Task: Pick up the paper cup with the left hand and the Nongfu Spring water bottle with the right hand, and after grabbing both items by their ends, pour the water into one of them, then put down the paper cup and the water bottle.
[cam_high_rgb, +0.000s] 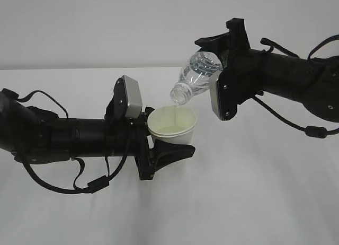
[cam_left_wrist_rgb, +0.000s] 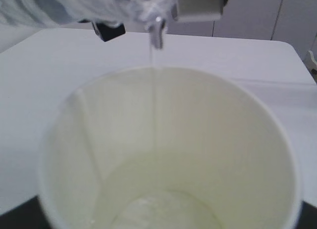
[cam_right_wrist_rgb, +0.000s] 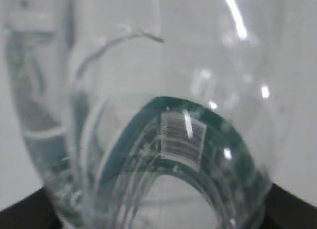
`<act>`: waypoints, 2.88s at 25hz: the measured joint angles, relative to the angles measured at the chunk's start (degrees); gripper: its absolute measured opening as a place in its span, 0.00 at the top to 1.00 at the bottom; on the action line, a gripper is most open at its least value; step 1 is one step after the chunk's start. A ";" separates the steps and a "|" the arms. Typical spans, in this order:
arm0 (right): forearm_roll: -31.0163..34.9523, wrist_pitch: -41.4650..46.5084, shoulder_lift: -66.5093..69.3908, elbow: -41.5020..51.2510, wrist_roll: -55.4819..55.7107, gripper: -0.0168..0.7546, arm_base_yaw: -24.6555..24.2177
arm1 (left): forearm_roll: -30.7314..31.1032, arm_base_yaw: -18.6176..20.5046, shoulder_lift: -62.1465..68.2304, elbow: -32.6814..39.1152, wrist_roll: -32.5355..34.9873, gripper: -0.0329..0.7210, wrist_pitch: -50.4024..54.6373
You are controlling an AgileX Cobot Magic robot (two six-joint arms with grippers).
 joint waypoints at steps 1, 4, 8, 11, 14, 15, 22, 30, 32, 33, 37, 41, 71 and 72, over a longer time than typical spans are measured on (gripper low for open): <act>-0.04 0.00 0.00 0.00 -0.04 0.35 0.00 | 0.00 0.00 0.00 0.00 0.00 0.31 0.00; -0.04 0.00 0.00 0.00 -0.04 0.35 0.00 | 0.00 0.00 0.00 0.00 0.00 0.31 0.00; -0.04 0.00 0.00 0.00 -0.28 0.35 0.00 | 0.00 0.00 0.00 0.00 0.00 0.31 0.00; -0.04 0.00 0.00 0.00 -0.28 0.35 0.00 | 0.00 0.00 0.00 0.00 0.00 0.31 0.00; -0.04 0.00 0.00 0.00 -0.42 0.35 0.00 | 0.00 0.00 0.00 0.00 0.00 0.31 0.00; -0.04 0.00 0.00 0.00 -0.42 0.35 0.00 | 0.00 0.00 0.00 0.00 0.00 0.31 0.00; -0.04 0.00 0.00 0.00 -0.42 0.35 0.00 | 0.00 0.00 0.00 0.00 0.00 0.31 0.00; -0.04 -0.47 0.00 0.00 -0.46 0.35 0.00 | 0.00 0.00 0.00 0.00 0.00 0.31 0.00; -0.04 -0.47 0.00 0.00 -0.46 0.35 0.00 | 0.00 0.00 0.00 0.00 0.00 0.31 0.00; -0.04 -0.47 0.00 0.00 -0.46 0.35 0.00 | 0.00 0.00 0.00 0.00 0.00 0.31 0.00; -0.04 -0.47 0.00 0.00 -0.56 0.35 0.00 | 0.00 0.00 0.00 0.00 0.00 0.31 0.00; -0.04 -0.58 0.00 0.00 -0.70 0.35 0.00 | 0.00 0.00 0.00 0.00 0.00 0.31 0.00; -0.04 -0.80 0.00 0.00 -1.36 0.35 0.00 | 0.00 0.00 0.00 0.00 0.00 0.31 0.00; -0.04 -0.80 0.00 0.00 -1.49 0.35 0.00 | 0.00 0.00 0.00 0.00 0.00 0.31 0.00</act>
